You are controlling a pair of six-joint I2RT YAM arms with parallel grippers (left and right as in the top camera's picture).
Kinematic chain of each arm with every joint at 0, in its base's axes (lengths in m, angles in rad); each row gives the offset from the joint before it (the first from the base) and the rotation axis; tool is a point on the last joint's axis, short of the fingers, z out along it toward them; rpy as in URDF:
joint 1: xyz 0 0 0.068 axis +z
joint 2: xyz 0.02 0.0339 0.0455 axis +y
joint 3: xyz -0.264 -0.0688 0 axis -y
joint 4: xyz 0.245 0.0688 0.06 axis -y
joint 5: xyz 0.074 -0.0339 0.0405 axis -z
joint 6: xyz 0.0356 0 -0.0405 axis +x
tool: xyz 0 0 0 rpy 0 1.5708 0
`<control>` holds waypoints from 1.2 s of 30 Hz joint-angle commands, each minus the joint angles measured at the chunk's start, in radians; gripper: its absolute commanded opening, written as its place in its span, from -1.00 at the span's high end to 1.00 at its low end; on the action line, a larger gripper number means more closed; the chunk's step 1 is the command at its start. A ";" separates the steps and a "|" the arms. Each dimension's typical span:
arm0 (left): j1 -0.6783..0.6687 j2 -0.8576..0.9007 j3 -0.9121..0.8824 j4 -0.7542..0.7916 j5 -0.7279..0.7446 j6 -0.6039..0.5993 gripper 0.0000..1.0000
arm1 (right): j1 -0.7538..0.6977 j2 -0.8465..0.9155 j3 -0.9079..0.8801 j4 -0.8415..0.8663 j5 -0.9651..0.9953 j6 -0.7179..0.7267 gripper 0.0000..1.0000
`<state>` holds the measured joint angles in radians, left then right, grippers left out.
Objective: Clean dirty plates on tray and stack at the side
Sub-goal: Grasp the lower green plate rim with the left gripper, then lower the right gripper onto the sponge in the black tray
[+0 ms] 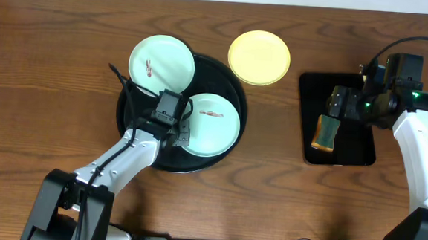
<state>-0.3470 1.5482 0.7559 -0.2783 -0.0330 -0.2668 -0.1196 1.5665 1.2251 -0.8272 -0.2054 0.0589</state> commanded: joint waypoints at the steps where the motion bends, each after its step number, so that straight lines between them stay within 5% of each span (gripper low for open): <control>1: 0.003 -0.006 -0.001 0.006 -0.009 0.049 0.28 | -0.004 0.002 0.005 0.000 -0.005 -0.012 -0.99; 3: 0.003 -0.006 -0.001 -0.011 -0.008 0.043 0.14 | -0.004 0.002 0.005 -0.003 -0.025 0.003 -0.98; 10: 0.003 -0.005 -0.002 -0.126 0.001 -0.076 0.13 | -0.004 -0.005 0.009 -0.023 -0.224 -0.013 -0.95; 13: 0.003 -0.005 -0.006 -0.132 0.002 -0.087 0.12 | 0.005 -0.004 0.009 -0.085 -0.112 -0.011 -0.70; 18: 0.003 0.001 -0.006 -0.105 0.002 -0.087 0.11 | 0.048 -0.002 0.007 -0.206 0.294 0.214 -0.82; 21: 0.003 0.001 -0.006 -0.103 0.002 -0.087 0.12 | 0.077 -0.002 -0.011 -0.209 0.305 0.229 -0.81; 36: 0.003 0.001 -0.006 -0.109 0.002 -0.087 0.10 | 0.199 -0.001 -0.435 0.258 0.373 0.308 -0.65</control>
<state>-0.3473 1.5482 0.7559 -0.3851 -0.0296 -0.3416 0.0746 1.5665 0.8539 -0.6247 0.1081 0.3321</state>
